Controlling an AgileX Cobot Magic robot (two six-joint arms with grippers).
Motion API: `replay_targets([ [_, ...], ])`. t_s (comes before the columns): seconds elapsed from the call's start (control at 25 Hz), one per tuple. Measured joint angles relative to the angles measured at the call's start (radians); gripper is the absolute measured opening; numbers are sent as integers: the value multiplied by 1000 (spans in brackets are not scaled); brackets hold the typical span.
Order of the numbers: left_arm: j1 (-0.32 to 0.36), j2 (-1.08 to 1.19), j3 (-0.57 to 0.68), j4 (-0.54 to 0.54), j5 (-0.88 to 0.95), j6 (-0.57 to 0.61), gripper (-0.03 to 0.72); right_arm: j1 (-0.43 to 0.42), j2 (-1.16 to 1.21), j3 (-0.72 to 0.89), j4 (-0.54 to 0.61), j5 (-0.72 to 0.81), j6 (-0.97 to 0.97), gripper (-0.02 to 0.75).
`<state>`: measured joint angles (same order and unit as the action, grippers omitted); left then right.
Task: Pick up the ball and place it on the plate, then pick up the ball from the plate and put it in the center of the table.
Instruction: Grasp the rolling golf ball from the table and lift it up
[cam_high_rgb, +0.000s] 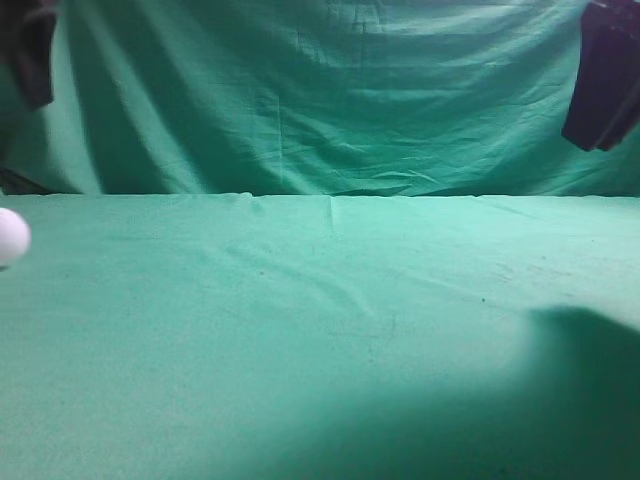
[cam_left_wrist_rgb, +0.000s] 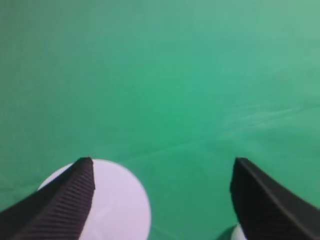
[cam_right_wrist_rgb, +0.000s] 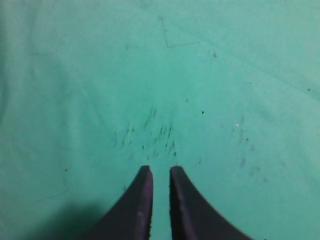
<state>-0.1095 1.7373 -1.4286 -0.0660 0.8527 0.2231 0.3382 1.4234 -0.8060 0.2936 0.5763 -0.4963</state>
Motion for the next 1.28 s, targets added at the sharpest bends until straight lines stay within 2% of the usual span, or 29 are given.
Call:
replay_targets([
  [0.12,-13,-23,-29,-56,29,0,396,18,-51,0,-21,53,-5,48],
  [0.24,-15,-82,-29,-104,38,4,141,79,-109,0,-47,109,-1,48],
  [0.32,-15,-132,-29,-126,40,17,50,122,-129,0,-54,145,28,48],
  [0.52,-15,-306,27,-170,22,63,60,170,-136,7,-155,171,197,48],
  [0.76,-15,-577,311,-400,-87,352,60,170,-136,80,-211,173,322,48],
  [0.92,-15,-724,470,-513,-141,474,60,170,-136,99,-213,166,351,223],
  [1.12,-15,-849,588,-561,-174,538,60,170,-134,99,-213,83,376,578],
  [1.2,-15,-888,621,-578,-176,561,60,170,-119,99,-213,64,390,644],
  [1.28,-15,-931,652,-588,-179,570,60,170,-88,82,-213,61,392,633],
])
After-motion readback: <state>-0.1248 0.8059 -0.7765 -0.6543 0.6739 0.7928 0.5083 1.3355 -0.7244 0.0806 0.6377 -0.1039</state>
